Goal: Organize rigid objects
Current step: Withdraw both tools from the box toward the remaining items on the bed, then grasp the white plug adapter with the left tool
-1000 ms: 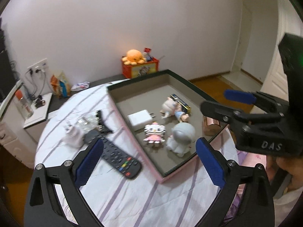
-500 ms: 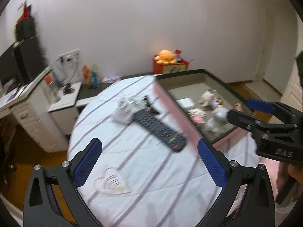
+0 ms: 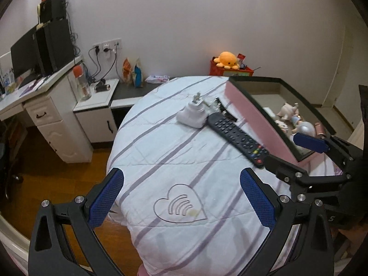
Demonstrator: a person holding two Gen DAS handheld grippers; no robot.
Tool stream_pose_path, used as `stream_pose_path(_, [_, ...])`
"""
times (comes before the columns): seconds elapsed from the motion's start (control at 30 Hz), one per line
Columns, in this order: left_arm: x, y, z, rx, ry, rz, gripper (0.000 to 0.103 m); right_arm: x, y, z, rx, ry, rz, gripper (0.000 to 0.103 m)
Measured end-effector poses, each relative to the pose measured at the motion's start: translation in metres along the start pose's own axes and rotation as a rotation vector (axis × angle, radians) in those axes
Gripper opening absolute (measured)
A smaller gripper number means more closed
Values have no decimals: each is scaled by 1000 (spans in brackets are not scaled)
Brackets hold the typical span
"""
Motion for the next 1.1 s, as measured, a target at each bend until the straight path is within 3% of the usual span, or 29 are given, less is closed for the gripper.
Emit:
stream_pose_path(0.33, [-43, -7, -23, 19, -5, -42, 102, -44, -6, -6, 14, 20, -52, 80])
stream_pose_path(0.73, [-108, -50, -17, 10, 104, -36, 102, -72, -48, 22, 139, 134, -24, 80])
stream_pose_path(0.9, [-145, -59, -8, -36, 153, -90, 102, -83, -67, 35, 210, 186, -30, 80])
stream_pose_path(1.1, [-181, -61, 10, -91, 213, -210, 102, -94, -88, 47, 150, 114, -60, 80])
Point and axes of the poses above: each gripper's, at about its wrist camera, not at the fingertips, and x roughly against the way its jaws point, z to its right, y to its underside, the point moved 6 cm from there along -x, roughly the way its jaws point, and after that the axes turned 6 degrees about z, right-handed, at the moved point
